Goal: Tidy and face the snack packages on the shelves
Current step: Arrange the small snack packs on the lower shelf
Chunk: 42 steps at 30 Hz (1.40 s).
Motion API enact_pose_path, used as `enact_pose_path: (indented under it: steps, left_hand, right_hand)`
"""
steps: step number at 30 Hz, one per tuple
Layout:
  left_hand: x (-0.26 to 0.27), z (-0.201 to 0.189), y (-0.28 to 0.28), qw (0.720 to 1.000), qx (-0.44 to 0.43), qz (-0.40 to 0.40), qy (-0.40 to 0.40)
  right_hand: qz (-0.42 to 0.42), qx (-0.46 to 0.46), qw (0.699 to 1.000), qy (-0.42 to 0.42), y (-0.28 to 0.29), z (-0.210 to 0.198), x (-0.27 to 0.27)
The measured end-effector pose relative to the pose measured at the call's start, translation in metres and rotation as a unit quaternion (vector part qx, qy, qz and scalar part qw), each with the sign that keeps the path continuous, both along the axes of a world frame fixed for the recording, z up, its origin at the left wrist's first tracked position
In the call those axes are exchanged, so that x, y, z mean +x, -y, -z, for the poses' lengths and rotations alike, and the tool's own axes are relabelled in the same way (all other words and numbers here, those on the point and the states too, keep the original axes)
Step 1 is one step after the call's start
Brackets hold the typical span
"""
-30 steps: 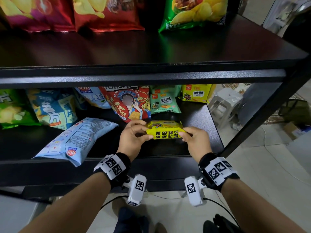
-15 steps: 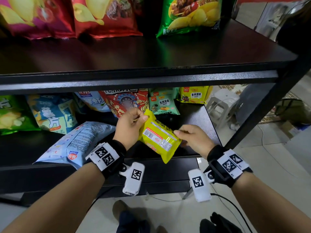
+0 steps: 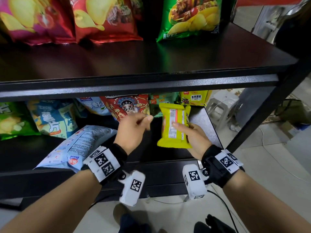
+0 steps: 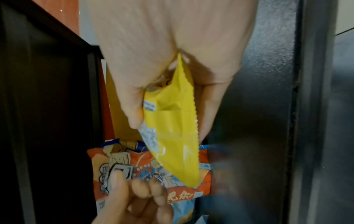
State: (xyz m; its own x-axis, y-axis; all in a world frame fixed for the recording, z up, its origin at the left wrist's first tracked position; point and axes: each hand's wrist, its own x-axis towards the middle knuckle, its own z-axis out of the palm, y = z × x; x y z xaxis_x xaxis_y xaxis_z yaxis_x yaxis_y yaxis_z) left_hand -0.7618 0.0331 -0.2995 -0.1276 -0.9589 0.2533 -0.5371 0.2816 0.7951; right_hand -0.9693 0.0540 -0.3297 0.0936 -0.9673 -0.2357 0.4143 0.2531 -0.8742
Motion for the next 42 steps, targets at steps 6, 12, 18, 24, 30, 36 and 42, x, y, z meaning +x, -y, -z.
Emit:
enact_pose_path:
  steps: [6,12,18,24,30,36,42]
  left_hand:
    - [-0.03,-0.008,-0.02,0.895,0.342,0.095,-0.271]
    - [-0.022,0.009,-0.015,0.839,0.325,0.095,-0.427]
    - [-0.007,0.022,-0.018,0.821,0.308,0.193,-0.44]
    - [-0.009,0.032,-0.014,0.877,0.26,0.128,-0.384]
    - [-0.017,0.047,-0.016,0.929,0.212,0.098,-0.287]
    - [-0.022,0.039,0.002,0.987,0.093,0.02,-0.128]
    - [-0.06,0.0,0.049,0.999,-0.027,0.038,-0.001]
  right_hand:
    - [0.034,-0.189,0.948,-0.253,-0.006,0.004,0.014]
    - [-0.055,-0.243,0.944,-0.216,-0.016,0.007,0.011]
    - [-0.023,-0.096,0.98,-0.172,-0.004,0.0,-0.009]
    - [-0.077,-0.115,0.964,-0.229,0.004,0.0,-0.008]
    - [-0.059,-0.104,0.966,-0.231,0.0,0.006,-0.006]
    - [0.137,-0.051,0.964,-0.223,-0.002,0.017,-0.022]
    - [0.234,0.068,0.884,-0.399,0.007,0.024,-0.043]
